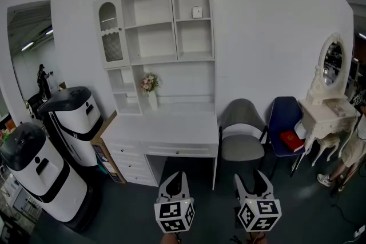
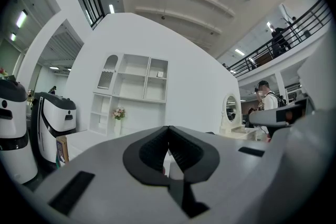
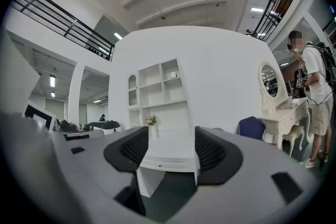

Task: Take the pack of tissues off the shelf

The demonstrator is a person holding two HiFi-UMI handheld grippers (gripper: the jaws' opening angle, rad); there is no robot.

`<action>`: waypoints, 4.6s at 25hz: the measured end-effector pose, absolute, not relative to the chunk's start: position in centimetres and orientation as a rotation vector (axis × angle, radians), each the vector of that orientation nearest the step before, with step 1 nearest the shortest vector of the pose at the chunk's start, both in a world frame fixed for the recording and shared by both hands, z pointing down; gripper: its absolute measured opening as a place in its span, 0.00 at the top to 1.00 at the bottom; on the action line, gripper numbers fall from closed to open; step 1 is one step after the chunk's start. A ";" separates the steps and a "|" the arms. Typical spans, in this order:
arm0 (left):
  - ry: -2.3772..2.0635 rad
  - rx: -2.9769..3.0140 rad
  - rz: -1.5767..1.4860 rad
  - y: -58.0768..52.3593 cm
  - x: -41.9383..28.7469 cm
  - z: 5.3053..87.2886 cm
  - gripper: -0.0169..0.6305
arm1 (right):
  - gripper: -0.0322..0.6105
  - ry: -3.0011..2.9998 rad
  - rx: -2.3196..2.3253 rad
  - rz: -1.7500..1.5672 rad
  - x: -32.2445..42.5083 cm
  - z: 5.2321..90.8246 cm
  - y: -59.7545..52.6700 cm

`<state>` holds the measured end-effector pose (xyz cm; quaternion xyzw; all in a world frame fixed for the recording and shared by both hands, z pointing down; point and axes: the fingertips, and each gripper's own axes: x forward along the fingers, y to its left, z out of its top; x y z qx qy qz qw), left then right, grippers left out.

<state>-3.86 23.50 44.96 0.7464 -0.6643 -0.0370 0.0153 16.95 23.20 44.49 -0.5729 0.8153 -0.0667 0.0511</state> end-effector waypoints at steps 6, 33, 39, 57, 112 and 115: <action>-2.062 2.322 -0.108 24.0 -4.2 45.2 0.95 | 0.40 2.481 -1.771 -0.201 16.8 44.8 23.6; -1.993 2.343 -0.089 21.6 -8.6 47.1 0.95 | 0.32 2.440 -1.865 -0.248 13.0 47.0 22.2; -1.998 2.331 -0.089 17.1 -9.0 47.6 0.95 | 0.32 2.437 -1.872 -0.247 13.0 47.3 17.6; -2.097 2.286 -0.119 -2.0 -8.5 45.5 0.95 | 0.32 2.494 -1.790 -0.209 14.2 45.2 -3.2; -1.988 2.365 -0.070 -52.9 -13.4 43.7 0.95 | 0.37 2.443 -1.811 -0.201 7.8 42.4 -52.1; -2.014 2.370 -0.059 -53.1 -13.4 43.2 0.95 | 0.37 2.445 -1.789 -0.201 7.7 42.0 -52.8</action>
